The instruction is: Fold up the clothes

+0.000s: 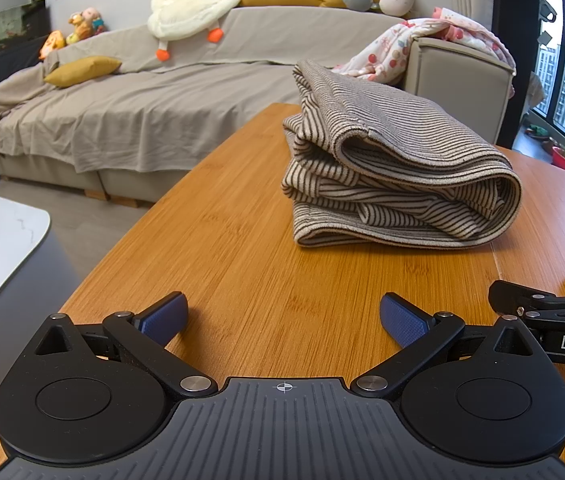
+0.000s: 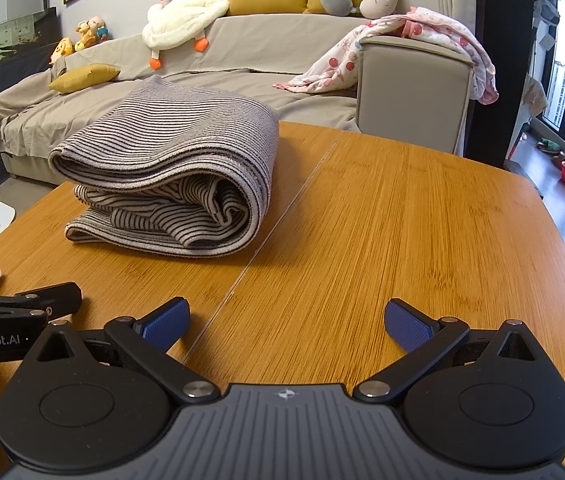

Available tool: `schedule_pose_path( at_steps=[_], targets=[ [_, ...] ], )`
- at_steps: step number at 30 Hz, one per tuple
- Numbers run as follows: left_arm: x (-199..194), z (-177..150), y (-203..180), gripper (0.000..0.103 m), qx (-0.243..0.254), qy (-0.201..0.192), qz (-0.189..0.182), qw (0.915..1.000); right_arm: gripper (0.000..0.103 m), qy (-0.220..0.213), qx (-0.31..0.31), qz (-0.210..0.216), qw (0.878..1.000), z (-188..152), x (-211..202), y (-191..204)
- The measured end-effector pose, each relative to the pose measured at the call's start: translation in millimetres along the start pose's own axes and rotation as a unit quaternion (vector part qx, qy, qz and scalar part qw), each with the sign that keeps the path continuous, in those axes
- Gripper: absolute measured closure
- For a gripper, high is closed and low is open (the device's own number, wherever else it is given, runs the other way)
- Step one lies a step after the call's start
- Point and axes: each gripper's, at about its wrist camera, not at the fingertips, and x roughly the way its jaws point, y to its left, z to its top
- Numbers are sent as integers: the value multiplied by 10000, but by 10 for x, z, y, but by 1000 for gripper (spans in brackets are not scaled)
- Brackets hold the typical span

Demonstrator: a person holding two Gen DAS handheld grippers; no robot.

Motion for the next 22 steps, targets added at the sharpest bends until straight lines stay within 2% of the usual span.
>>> schedule_pose_path(
  at_steps=[22],
  targets=[
    [-9,-1,32,0,-30,-24,-94,9999,0,1,3,-1,10000,2,0,2]
  ],
)
